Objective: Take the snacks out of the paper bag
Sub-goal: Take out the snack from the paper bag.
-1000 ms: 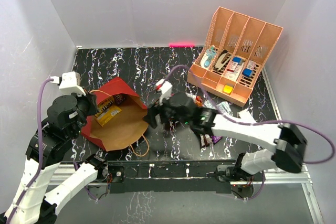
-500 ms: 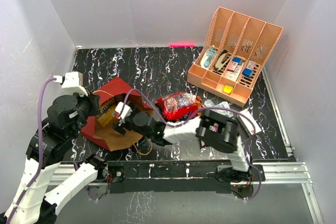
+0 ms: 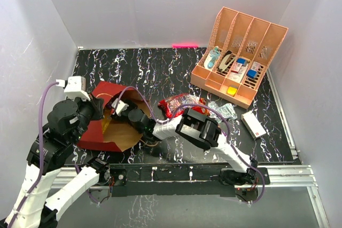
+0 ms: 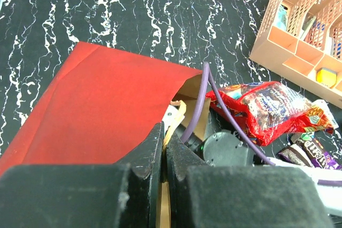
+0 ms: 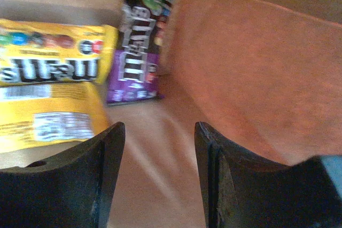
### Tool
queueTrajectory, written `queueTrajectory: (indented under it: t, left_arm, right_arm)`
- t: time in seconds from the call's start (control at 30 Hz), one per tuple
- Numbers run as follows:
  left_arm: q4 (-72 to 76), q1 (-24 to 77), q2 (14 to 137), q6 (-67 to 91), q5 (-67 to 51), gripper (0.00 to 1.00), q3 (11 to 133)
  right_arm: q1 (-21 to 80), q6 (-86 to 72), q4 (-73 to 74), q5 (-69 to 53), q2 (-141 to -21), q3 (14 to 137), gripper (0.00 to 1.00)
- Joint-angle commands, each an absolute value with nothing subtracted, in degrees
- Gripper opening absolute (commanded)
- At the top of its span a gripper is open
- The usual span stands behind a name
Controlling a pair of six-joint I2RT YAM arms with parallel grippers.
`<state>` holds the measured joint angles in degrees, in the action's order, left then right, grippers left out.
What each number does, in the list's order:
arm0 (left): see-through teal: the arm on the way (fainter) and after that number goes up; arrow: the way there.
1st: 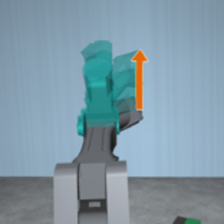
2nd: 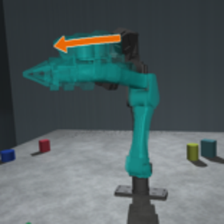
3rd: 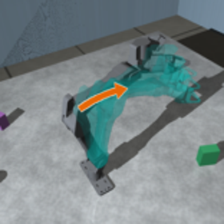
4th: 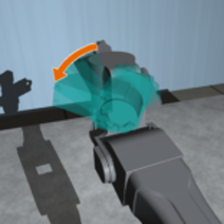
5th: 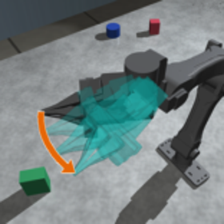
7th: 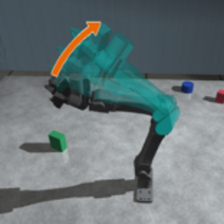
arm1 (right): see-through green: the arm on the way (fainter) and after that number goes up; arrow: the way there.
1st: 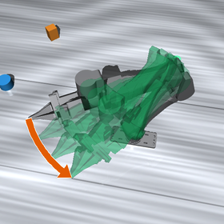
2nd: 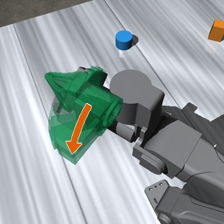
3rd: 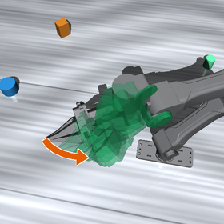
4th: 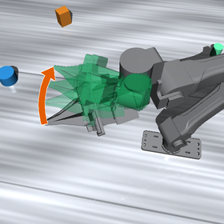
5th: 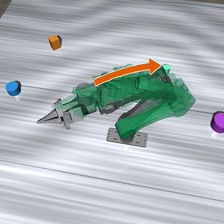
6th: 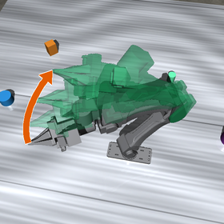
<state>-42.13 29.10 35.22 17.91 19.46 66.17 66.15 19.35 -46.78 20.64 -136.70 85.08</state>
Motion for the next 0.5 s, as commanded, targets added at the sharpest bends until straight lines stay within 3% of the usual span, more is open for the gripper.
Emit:
queueTrajectory:
  t: [0.0, 0.3, 0.47]
  left_arm:
    - [-41.0, 29.4, 33.4, 16.8, 19.7, 0.00, 65.3]
    - [-40.6, 29.5, 27.0, 12.6, 20.6, 0.00, 59.6]
    - [-38.1, 29.5, 21.4, 10.2, 20.5, 0.00, 56.4]
  right_arm:
    - [65.3, 23.6, -50.4, 18.9, -135.2, 85.2, 0.56]
    - [64.0, 44.3, -46.2, -3.4, -117.3, 64.0, 0.65]
    - [62.1, 54.8, -32.3, -15.1, -114.3, 68.1, 0.68]
